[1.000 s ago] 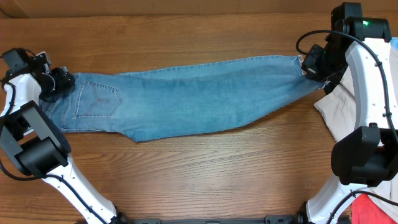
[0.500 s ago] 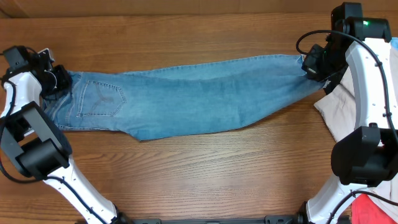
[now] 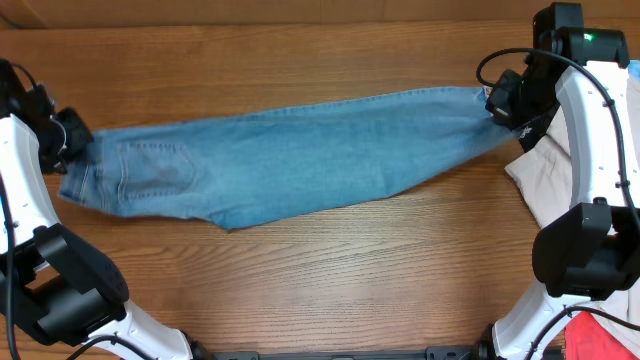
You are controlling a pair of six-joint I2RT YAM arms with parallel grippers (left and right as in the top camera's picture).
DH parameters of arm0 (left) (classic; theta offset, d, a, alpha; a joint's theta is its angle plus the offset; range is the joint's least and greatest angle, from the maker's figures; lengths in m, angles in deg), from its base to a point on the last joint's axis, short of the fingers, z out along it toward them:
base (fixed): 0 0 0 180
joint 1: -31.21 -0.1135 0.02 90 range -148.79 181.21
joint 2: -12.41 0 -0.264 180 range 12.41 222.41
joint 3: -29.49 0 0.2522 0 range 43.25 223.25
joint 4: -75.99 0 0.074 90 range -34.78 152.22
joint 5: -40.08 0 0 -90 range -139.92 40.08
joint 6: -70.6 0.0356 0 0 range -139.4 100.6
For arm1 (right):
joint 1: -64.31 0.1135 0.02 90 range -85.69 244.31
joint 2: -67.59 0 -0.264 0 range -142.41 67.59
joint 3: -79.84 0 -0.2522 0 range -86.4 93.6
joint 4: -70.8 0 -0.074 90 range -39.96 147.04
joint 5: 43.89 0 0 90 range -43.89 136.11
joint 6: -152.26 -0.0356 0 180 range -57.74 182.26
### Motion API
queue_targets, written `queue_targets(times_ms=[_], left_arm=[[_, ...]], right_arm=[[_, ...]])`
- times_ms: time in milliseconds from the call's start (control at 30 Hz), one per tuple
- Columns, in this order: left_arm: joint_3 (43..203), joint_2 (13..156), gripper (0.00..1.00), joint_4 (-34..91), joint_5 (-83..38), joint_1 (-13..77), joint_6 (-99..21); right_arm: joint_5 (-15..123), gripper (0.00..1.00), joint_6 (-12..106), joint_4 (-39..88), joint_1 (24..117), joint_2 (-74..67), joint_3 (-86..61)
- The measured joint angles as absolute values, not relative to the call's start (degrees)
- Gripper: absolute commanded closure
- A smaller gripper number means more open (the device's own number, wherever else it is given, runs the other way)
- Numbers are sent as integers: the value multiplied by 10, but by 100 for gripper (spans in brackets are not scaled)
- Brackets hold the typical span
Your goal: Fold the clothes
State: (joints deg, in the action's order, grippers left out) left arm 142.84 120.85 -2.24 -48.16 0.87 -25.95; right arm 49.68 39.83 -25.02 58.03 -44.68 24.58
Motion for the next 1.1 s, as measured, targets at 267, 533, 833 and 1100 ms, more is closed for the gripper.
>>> queue_targets(times_ms=[267, 533, 833, 1100], left_arm=[[1427, 1210, 96, -36, -586, 7, -319], [1427, 1210, 96, -36, -639, -3, -364], [1406, 1210, 96, -6, -642, -3, -394], [1363, 1211, 94, 34, -643, -3, -403]], right_arm=[[498, 96, 398, -256, 580, -447, 246], [506, 96, 398, -236, 581, -447, 288], [521, 96, 409, -155, 587, -471, 308], [512, 96, 411, -147, 588, -547, 308]])
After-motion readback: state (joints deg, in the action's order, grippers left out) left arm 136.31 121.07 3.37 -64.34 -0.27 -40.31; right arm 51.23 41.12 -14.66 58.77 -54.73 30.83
